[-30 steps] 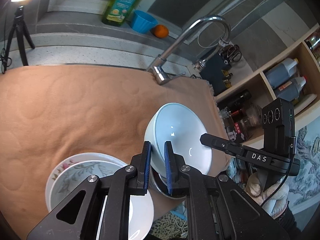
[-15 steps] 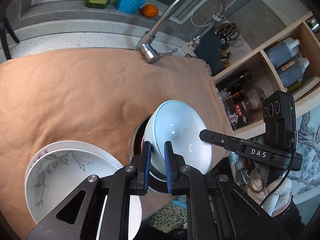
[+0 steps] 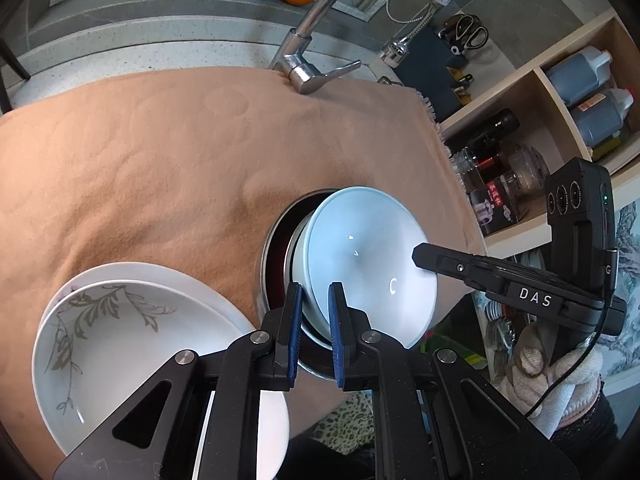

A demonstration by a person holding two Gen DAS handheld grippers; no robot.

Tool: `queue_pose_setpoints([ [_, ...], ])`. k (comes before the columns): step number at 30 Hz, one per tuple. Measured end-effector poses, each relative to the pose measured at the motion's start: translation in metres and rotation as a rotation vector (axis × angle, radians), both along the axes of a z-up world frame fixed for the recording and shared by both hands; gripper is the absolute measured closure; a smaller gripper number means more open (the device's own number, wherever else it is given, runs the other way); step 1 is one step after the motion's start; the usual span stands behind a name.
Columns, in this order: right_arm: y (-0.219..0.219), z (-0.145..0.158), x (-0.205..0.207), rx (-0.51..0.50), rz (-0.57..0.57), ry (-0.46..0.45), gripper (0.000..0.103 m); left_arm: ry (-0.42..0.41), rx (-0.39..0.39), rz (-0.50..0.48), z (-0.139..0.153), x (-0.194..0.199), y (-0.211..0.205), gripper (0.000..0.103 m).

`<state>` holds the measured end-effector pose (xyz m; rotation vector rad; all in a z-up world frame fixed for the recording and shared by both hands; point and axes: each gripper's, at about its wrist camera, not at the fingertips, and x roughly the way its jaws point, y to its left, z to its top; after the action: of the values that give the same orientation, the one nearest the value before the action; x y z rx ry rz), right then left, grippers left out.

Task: Organize plates and bowls
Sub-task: 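Carry the pale blue bowl with the right gripper into the nested steel bowls, then settle the pale blue bowl in the steel bowls and open the right gripper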

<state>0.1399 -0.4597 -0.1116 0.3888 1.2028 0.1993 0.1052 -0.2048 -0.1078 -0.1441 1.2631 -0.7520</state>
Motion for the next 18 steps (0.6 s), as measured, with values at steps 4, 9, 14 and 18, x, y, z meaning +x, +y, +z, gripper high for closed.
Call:
queue_pose_setpoints([
  [4,0.0004,-0.0019,-0.0001,-0.006,0.005,0.001,0.093,0.004,0.008,-0.002,-0.0033,-0.0011,-0.0008,0.092],
  [9,0.0018,-0.0059,-0.001,-0.02,0.01,0.006,0.093,0.008,0.015,-0.006,-0.0065,-0.0027,-0.0015,0.092],
  [14,0.0002,-0.0076,-0.0019,-0.018,0.01,0.007,0.092,0.008,0.02,-0.009,-0.0069,-0.0028,-0.0042,0.092],
  [18,0.0009,-0.0082,-0.0024,-0.022,0.016,0.003,0.091,0.004,0.024,-0.006,-0.0067,-0.0031,-0.0053,0.092],
])
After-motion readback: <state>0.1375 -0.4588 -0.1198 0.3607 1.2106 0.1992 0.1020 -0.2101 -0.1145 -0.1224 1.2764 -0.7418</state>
